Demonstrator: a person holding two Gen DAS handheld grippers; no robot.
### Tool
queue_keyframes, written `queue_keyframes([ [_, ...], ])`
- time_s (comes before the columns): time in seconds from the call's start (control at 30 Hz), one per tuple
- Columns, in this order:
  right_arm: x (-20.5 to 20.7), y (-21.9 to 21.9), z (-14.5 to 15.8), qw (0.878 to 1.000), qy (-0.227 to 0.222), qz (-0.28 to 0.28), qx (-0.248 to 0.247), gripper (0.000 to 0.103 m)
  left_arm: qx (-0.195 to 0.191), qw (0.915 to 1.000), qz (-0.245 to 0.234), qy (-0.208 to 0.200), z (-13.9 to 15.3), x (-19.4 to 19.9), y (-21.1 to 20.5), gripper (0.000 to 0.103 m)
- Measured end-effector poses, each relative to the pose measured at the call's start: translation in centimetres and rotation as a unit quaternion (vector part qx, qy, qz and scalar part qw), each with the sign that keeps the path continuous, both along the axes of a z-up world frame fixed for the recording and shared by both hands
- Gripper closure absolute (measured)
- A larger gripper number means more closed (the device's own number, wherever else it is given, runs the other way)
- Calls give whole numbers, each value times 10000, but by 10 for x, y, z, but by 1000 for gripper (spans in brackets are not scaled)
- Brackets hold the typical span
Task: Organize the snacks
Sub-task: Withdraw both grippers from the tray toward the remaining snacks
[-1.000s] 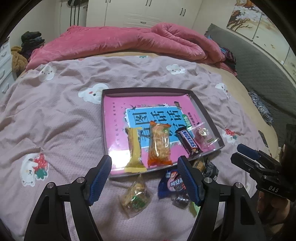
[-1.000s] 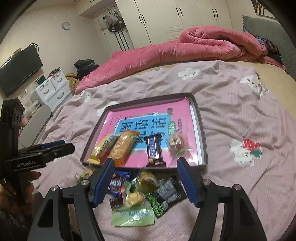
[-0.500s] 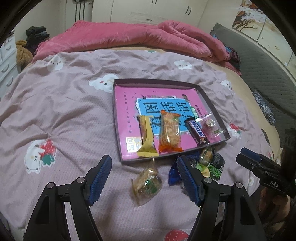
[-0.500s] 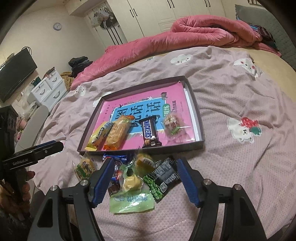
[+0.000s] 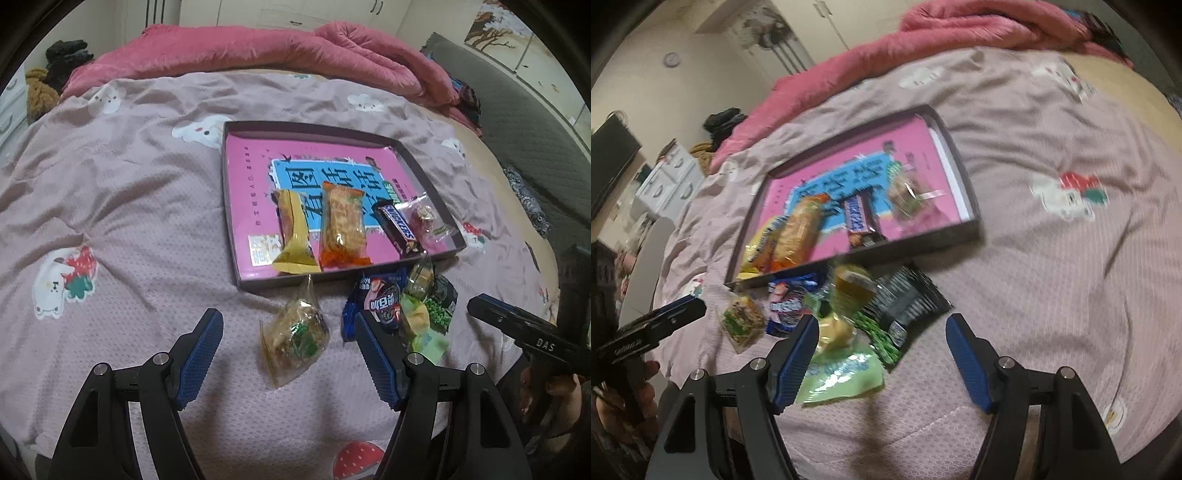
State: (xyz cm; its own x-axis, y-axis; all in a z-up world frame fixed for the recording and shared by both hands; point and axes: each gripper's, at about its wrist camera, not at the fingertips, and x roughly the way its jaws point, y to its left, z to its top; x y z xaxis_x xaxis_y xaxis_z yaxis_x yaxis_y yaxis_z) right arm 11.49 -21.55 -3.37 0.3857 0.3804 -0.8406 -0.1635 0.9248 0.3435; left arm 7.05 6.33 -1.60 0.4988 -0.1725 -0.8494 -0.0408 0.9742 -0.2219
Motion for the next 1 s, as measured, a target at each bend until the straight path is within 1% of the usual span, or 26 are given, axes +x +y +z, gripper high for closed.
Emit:
queue_keyframes([
  [0.3, 5, -2, -20, 9988, 397, -172, 213, 32, -48, 9997, -103, 200, -18, 3, -7, 28],
  [0.57, 19, 0, -31, 9964, 538, -465, 453, 32, -6, 9993, -131, 358, -32, 6, -10, 28],
  [0.73, 26, 12, -36, 9979, 490, -364, 229, 32, -10, 9991, -128, 403, -38, 8, -13, 28],
  [1.0, 31, 27, -39, 9995, 185, -106, -244, 32, 40, 9988, -202, 454, -44, 10, -20, 28],
])
